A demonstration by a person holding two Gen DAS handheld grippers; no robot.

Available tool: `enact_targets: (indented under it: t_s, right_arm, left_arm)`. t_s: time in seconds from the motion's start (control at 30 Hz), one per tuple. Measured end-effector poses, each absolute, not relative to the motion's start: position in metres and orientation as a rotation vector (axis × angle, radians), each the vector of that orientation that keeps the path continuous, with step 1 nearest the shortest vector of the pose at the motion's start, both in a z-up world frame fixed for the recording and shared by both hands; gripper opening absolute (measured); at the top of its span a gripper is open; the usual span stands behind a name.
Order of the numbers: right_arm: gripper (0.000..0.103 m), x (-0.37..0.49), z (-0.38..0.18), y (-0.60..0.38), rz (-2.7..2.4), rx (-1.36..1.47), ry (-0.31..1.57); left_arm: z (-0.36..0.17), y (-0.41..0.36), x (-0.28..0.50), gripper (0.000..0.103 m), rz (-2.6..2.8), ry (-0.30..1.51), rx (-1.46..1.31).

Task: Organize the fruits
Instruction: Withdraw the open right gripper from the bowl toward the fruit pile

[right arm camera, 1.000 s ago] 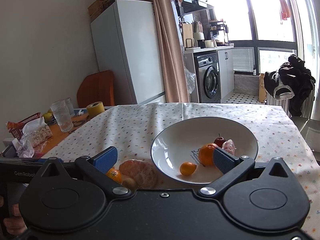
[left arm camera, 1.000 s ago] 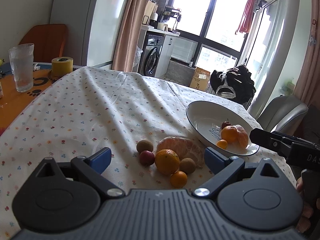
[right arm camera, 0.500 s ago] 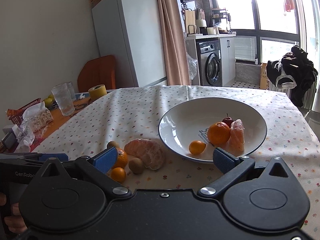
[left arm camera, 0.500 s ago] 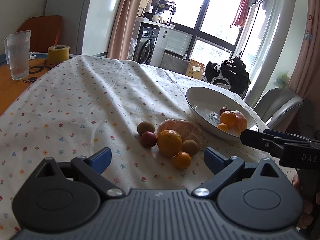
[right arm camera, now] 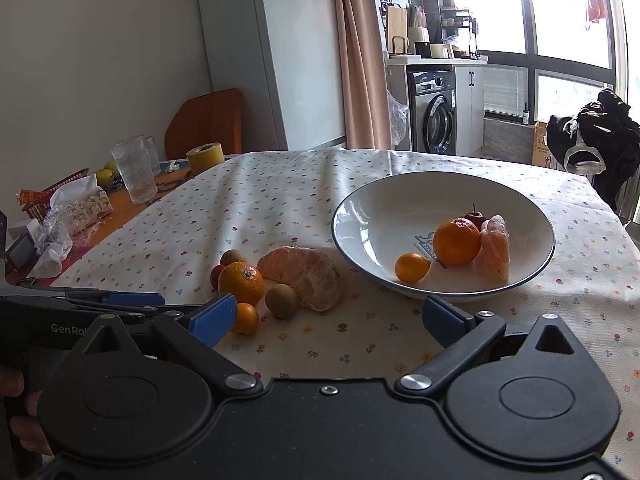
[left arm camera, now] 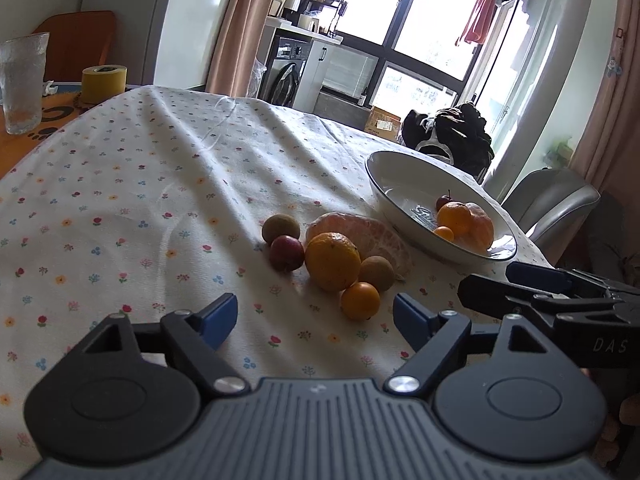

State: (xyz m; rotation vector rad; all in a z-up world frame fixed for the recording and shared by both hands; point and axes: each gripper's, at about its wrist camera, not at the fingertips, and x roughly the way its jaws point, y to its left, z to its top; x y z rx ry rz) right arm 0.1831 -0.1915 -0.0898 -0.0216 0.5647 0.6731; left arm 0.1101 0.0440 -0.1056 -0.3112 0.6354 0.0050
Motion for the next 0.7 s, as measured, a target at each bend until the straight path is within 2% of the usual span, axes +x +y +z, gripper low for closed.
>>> enact_targets:
  t_s: [0.2, 0.33, 0.4, 0.5, 0.57, 0.63, 0.7]
  right_arm:
    - [0.079, 0.189, -0.101, -0.191, 0.681, -0.006, 0.594]
    - [0.074, 0.193, -0.105, -0.196, 0.688, 0.032, 0.599]
    - [0.068, 0.195, -0.107, -0.197, 0.689, 0.042, 0.61]
    - [0.064, 0.196, -0.108, -0.198, 0.702, 0.053, 0.614]
    - [0.064, 0.197, -0.107, -0.198, 0.707, 0.052, 0.609]
    - [0.064, 0.197, -0.106, -0.197, 0.712, 0.051, 0.609]
    - [0.062, 0.198, -0.106, -0.195, 0.716, 0.051, 0.61]
  left_arm:
    - [-0.112, 0.03, 0.117, 0.066, -0.012, 0.633, -0.296]
    - [-0.112, 0.024, 0.125, 0.055, -0.004, 0.631, -0.286]
    - [-0.112, 0.022, 0.13, 0.052, -0.002, 0.631, -0.297]
    - [-0.112, 0.017, 0.135, 0.049, 0.012, 0.629, -0.272]
    - [-0.112, 0.016, 0.135, 0.041, 0.026, 0.632, -0.269]
    - [-0.111, 0.021, 0.134, 0.022, -0.002, 0.645, -0.302]
    - [-0.111, 0.023, 0.132, 0.022, -0.009, 0.653, -0.314]
